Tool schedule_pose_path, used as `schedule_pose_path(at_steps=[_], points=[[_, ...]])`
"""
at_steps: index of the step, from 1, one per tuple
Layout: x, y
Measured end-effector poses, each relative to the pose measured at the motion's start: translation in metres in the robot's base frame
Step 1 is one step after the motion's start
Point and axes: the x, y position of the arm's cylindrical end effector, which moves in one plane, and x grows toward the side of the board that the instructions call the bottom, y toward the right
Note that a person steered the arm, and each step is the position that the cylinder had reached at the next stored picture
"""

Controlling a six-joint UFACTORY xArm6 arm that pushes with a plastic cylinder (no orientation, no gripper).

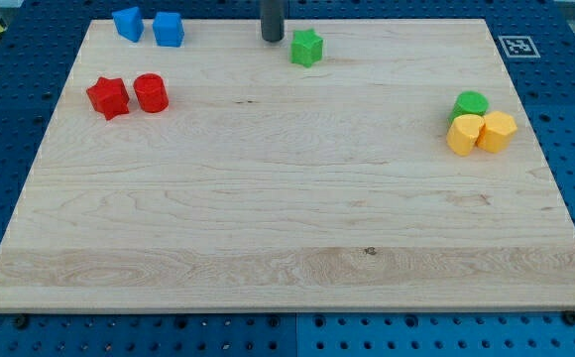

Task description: Move the green star slightly towards the top left of the green circle

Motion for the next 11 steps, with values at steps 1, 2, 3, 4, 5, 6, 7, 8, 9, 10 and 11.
schedule_pose_path(at_steps=[1,2,3,4,5,6,7,8,9,10,11], points=[[0.012,0.001],[0.013,0.007],[0.013,0.010],[0.015,0.033],[0.015,0.042],[0.025,0.059],[0.035,0.068],[0.044,0.068],[0.050,0.069],[0.050,0.069],[0.048,0.071]])
